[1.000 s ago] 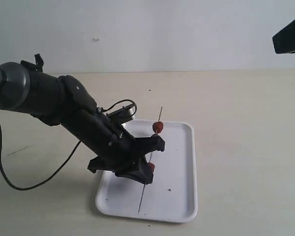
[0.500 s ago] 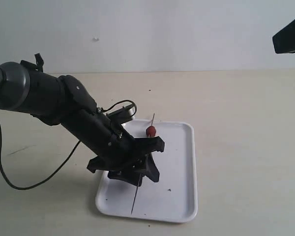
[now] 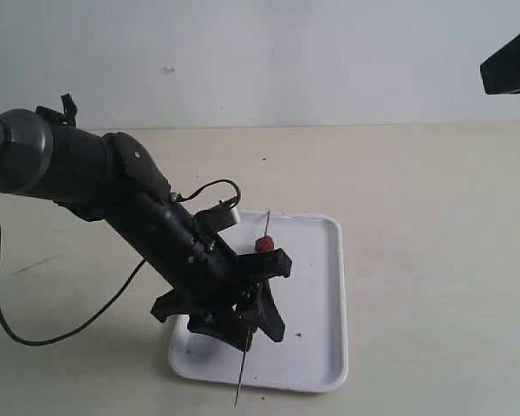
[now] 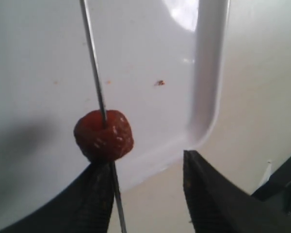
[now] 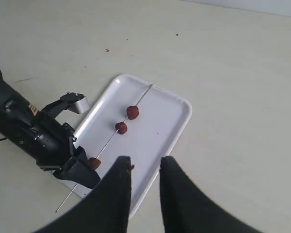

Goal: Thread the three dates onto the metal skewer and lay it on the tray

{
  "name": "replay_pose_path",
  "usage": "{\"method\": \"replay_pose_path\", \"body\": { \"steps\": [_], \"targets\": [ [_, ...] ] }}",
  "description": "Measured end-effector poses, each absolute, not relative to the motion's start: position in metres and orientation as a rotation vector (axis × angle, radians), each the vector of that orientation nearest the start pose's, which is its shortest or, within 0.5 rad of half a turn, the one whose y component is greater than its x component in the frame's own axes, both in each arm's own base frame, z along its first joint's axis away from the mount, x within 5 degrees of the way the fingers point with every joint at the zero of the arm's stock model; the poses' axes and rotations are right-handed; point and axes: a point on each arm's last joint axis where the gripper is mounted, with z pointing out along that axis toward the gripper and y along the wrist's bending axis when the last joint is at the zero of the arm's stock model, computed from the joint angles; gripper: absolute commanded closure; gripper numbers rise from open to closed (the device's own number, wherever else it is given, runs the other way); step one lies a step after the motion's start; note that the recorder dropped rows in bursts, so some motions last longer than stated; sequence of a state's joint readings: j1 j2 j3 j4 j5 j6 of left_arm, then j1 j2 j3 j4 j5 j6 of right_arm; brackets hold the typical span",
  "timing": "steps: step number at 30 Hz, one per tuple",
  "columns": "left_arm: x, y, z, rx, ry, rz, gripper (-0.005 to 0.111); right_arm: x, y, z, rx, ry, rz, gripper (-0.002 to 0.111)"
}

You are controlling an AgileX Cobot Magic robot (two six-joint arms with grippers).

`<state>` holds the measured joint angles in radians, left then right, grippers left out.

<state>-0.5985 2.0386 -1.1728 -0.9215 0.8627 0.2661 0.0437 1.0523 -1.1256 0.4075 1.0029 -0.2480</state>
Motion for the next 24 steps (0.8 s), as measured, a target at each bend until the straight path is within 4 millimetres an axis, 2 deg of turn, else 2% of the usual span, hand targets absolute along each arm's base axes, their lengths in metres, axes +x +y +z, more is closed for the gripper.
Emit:
{"method": "replay_pose_path", "body": {
  "steps": [6,11,15,18,24],
  "targets": [
    [0.281,-0.258,0.139,0.382,3.119,-1.053,0.061,0.196,0.039,0.387,-0.238,2.341,0.415,0.085],
    [0.290,-0.255,0.147,0.425,3.158,-0.869,0.061,0.199,0.039,0.385,-0.236,2.354,0.417,0.085],
    [0.290,-0.253,0.145,0.429,3.191,-0.826,0.061,0.200,0.039,0.384,-0.235,2.359,0.418,0.085],
    [0.288,-0.254,0.136,0.416,3.249,-0.821,0.061,0.201,0.039,0.384,-0.235,2.361,0.418,0.085],
    [0.287,-0.263,0.126,0.451,3.329,-0.820,0.061,0.201,0.039,0.384,-0.232,2.352,0.416,0.085]
  ]
}}
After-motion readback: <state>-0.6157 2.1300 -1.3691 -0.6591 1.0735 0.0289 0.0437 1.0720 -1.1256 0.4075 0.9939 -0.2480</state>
